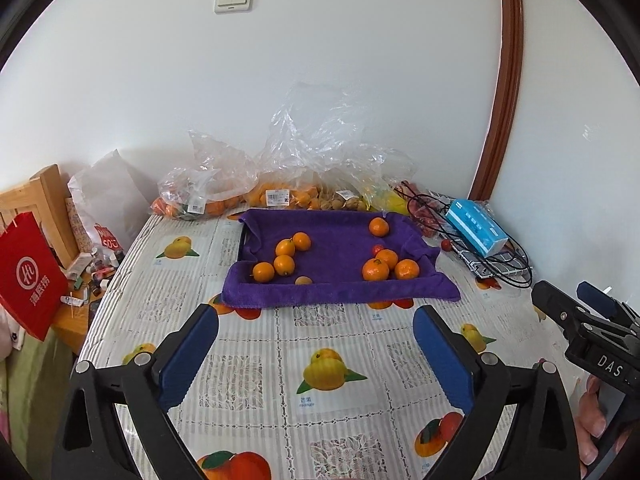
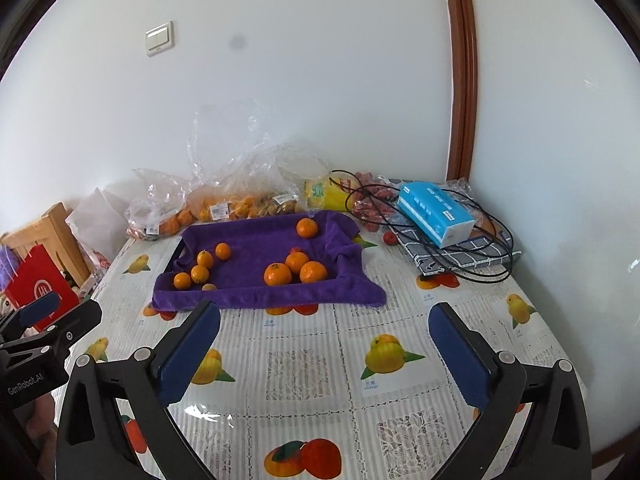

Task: Organize fruits

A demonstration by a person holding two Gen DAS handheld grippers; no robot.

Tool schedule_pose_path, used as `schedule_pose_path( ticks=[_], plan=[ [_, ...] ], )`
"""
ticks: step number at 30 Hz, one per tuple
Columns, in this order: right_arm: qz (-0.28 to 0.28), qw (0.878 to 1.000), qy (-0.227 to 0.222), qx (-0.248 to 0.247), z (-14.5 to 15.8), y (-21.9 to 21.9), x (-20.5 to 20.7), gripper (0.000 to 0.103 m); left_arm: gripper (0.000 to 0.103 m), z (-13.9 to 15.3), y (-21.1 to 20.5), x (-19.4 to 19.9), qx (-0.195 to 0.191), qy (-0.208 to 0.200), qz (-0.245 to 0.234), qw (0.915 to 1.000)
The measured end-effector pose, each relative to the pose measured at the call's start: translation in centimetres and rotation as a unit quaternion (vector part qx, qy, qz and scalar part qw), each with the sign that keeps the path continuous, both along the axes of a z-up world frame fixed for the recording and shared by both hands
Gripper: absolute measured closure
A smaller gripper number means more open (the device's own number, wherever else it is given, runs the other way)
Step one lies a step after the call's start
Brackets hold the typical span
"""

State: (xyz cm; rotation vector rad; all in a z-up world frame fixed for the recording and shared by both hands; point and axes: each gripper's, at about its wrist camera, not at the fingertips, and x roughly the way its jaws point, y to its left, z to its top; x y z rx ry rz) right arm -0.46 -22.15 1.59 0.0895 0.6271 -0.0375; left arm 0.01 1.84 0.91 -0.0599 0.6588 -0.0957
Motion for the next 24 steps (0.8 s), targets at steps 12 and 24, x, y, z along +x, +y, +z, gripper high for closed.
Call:
schedule_pose_path(
  ticks=[12,24],
  plan=[
    [0.001,1.0,-0.002,0.003,-0.43,0.25,-0.63,0.0,0.004,-0.14,0.3,-0.78,0.004,-0.001,0.01,0.9999],
    [-0.002,1.0,-0.002,-0.001,-0.24,0.07,-0.93,0.0,0.004,0.0,0.27,-0.96,-0.002,0.002,0.008,1.0]
  ],
)
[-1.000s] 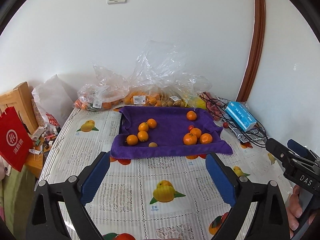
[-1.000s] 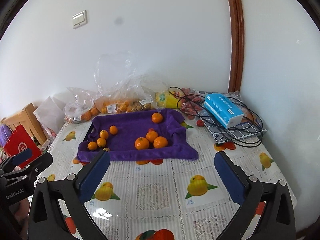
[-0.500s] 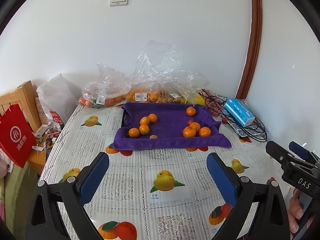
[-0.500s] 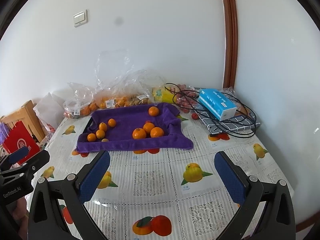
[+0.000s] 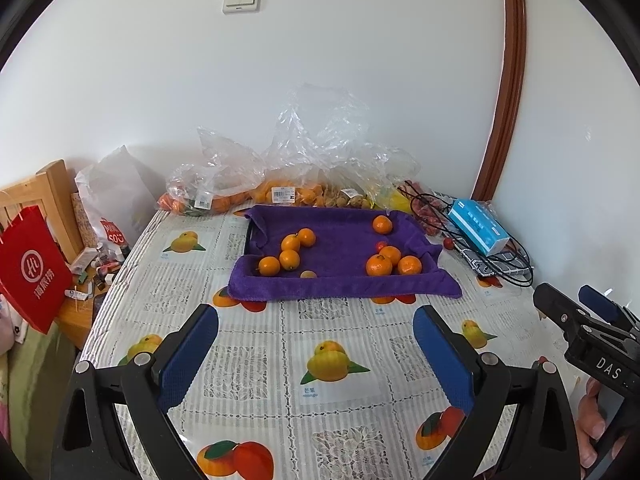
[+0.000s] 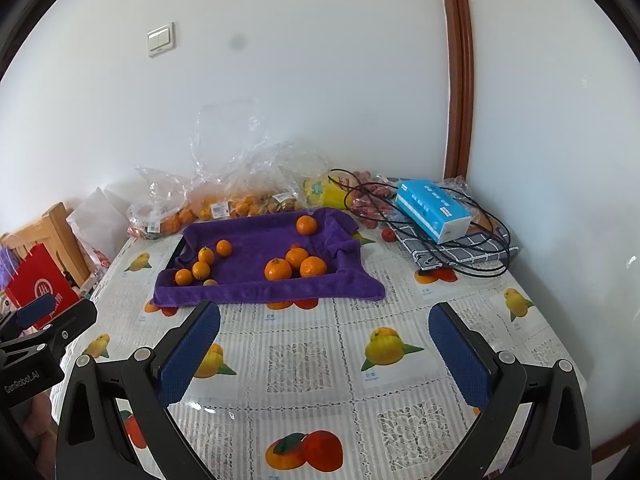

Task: Organize fruits

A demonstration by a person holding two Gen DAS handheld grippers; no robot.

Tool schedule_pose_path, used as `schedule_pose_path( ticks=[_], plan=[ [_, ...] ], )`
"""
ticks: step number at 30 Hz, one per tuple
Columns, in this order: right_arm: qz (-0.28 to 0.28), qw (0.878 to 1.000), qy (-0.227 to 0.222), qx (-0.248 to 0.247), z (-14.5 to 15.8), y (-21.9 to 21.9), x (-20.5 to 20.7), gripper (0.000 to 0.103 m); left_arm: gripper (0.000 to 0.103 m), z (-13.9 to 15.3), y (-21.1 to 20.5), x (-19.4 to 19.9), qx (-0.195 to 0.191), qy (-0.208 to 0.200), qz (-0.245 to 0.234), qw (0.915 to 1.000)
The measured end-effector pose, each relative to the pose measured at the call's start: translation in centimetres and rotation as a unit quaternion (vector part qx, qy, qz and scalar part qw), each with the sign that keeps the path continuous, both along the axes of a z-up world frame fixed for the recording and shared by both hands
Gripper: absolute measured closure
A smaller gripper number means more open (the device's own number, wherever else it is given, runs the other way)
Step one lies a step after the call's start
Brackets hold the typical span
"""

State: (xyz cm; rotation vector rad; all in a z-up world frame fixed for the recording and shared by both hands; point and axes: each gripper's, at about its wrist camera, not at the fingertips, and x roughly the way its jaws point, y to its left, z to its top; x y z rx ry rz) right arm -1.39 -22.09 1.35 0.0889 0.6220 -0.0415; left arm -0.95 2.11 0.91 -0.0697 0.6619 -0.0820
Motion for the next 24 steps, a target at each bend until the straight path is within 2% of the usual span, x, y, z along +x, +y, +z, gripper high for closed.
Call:
schedule_pose_path(
  ticks=[24],
  plan=[
    [0.003,1.0,0.004,-0.001,-0.37,0.24,0.03,0.0,0.004,-0.19,0.46,0.17,-0.001,0.006,0.006,1.0]
  ],
)
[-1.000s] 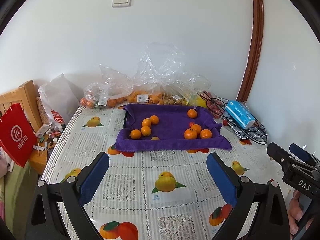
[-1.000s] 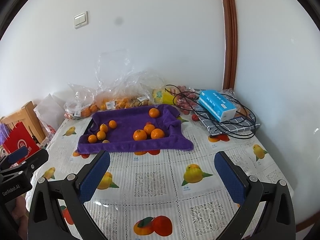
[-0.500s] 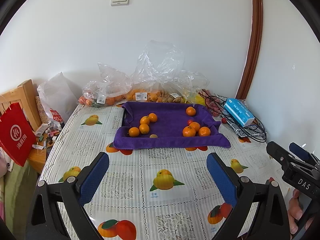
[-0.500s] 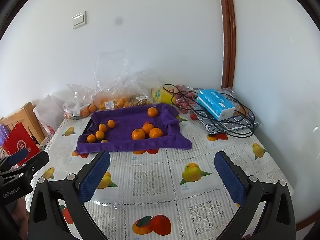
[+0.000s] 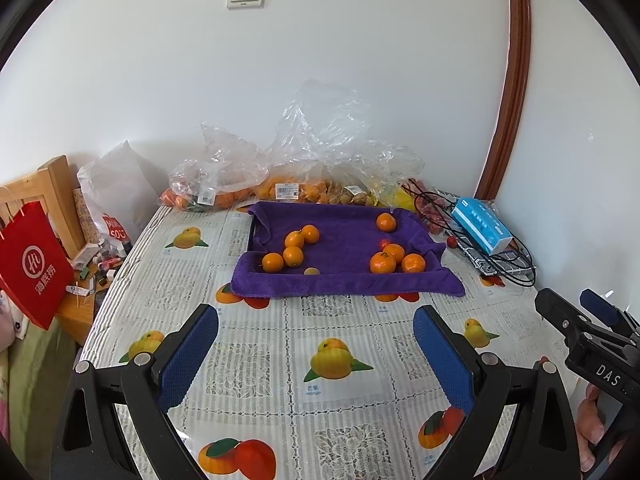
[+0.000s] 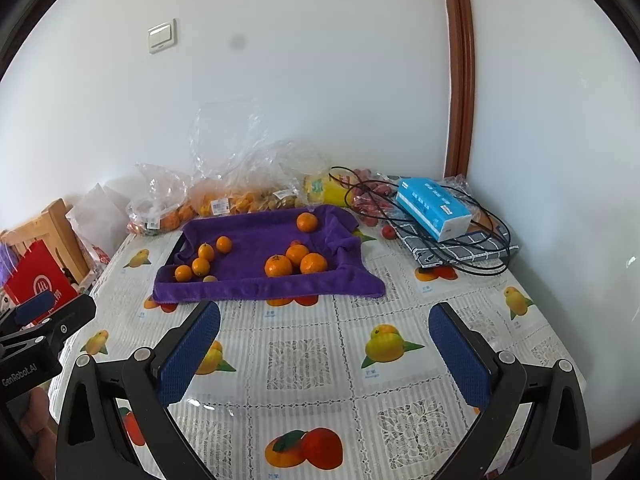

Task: Organize fruits

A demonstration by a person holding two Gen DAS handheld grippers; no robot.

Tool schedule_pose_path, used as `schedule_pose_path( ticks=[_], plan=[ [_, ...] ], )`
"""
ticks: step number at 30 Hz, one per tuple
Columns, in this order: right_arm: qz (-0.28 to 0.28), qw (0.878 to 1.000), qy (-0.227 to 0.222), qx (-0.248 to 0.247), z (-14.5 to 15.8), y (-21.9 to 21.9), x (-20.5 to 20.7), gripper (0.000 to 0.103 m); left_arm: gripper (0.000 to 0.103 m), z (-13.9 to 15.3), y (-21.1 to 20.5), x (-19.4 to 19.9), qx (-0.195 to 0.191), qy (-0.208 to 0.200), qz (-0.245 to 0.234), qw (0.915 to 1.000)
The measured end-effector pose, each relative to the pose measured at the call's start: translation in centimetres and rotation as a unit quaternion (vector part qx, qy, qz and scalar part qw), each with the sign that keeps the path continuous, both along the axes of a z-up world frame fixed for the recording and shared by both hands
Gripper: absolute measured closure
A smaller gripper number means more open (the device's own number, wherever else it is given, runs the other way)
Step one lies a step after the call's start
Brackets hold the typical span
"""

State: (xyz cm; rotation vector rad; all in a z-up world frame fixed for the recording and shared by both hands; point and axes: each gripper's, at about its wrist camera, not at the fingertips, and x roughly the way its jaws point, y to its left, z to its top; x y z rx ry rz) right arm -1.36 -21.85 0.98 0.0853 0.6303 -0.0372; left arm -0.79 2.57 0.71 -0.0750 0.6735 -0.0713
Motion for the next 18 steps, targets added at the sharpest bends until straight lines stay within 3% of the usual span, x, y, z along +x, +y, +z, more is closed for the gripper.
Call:
schedule_pose_path(
  ticks=[18],
  plan=[
    [0.001,1.0,0.0,0.002,-0.08,-0.09,-0.06,0.0,0.004,0.28,-0.09,-0.05,0.001,-0.003,0.001,1.0]
  ],
)
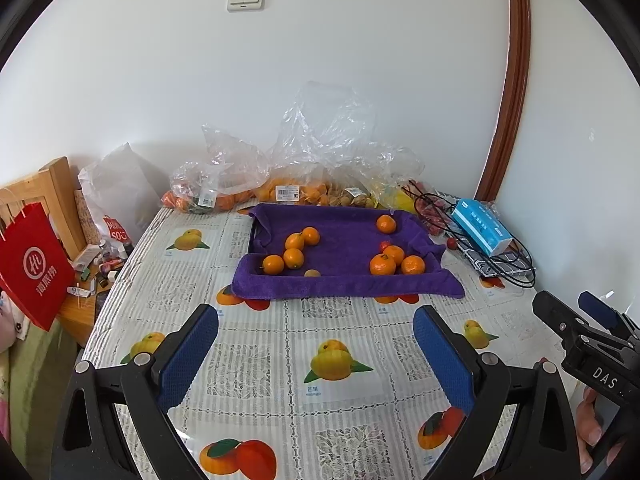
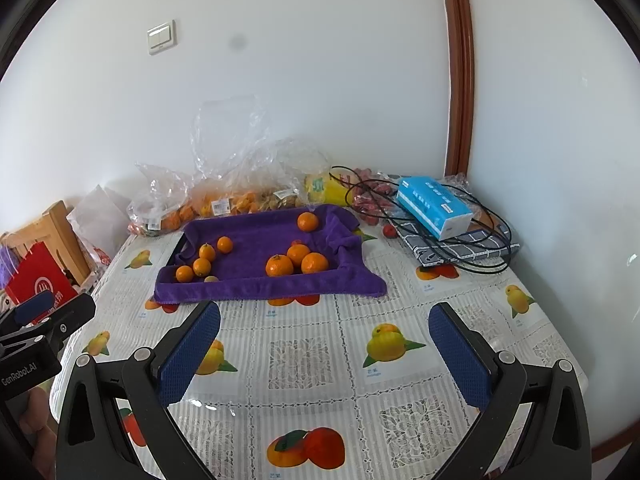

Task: Organize fruits

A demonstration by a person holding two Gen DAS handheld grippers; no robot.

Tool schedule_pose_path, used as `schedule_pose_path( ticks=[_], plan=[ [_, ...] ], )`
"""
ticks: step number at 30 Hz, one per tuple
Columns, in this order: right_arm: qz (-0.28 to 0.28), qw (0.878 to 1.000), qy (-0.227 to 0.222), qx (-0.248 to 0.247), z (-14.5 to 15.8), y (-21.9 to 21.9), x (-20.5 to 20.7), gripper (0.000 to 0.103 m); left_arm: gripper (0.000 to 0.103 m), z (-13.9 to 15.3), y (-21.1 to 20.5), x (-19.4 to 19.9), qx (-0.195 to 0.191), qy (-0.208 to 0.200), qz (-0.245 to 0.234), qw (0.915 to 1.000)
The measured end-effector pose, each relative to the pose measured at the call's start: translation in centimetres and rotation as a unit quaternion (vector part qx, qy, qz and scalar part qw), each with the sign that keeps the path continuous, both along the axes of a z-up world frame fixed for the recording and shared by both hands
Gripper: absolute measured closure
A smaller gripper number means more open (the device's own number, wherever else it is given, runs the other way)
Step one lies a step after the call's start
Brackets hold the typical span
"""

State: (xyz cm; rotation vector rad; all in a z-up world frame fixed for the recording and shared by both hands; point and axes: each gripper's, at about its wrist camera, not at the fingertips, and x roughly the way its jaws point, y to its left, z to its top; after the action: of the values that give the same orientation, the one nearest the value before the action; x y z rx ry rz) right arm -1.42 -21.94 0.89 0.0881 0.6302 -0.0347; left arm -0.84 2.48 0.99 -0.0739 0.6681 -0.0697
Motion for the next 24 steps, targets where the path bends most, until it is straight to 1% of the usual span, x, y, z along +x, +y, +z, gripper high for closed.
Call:
schedule_pose_path(
  ticks=[24],
  plan=[
    [-0.001,1.0,0.002,0.001,0.02,0.09,0.01,0.0,0.004,-0.06,0.05,0.06,-0.001,0.001,0.001,1.0]
  ],
)
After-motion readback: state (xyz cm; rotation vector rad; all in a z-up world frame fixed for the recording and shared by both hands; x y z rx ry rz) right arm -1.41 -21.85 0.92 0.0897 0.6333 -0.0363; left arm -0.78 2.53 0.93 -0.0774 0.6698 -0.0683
